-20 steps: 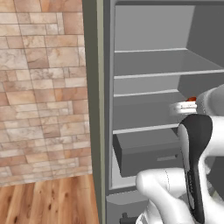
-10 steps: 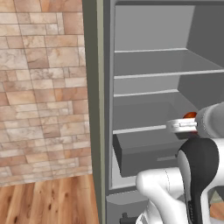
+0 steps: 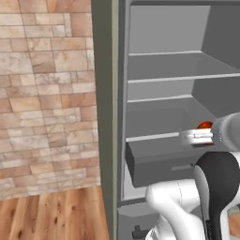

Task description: Gather the tomato and lemon from the fridge and place them on a tray on the dining counter. Then gather the steaks from the fridge and place them on the other tray.

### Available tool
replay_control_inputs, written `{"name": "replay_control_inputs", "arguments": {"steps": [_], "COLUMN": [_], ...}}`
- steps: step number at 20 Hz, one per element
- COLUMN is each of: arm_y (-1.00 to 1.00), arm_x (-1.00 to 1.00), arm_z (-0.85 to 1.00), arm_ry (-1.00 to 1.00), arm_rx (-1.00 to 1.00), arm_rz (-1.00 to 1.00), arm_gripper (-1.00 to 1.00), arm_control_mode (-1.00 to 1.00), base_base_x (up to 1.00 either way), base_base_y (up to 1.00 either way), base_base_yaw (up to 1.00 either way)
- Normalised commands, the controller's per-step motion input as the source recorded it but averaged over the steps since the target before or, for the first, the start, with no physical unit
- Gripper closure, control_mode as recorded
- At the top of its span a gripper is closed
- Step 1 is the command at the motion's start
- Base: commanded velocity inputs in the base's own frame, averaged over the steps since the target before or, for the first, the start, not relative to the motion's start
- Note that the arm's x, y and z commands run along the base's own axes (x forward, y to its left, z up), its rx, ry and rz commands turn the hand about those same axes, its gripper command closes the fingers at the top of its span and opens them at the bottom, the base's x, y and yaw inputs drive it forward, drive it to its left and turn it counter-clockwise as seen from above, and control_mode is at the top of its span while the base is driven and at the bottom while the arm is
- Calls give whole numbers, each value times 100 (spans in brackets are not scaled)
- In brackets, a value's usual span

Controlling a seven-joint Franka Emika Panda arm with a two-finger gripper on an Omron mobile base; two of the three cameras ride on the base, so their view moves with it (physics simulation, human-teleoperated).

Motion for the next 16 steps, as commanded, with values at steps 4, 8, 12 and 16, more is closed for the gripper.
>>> {"name": "replay_control_inputs", "arguments": {"steps": [4, 8, 12, 16], "arm_y": [0, 0, 0, 0], "arm_x": [0, 0, 0, 0], "arm_z": [0, 0, 0, 0], "arm_ry": [0, 0, 0, 0], "arm_rx": [0, 0, 0, 0], "arm_rz": [0, 0, 0, 0], "arm_gripper": [100, 100, 100, 100], "arm_control_mode": [100, 100, 100, 100], "base_base_x": [-28, -14, -30, -64], "base_base_y": [95, 100, 100, 91], "base_base_yaw": [-21, -28, -34, -38]}}
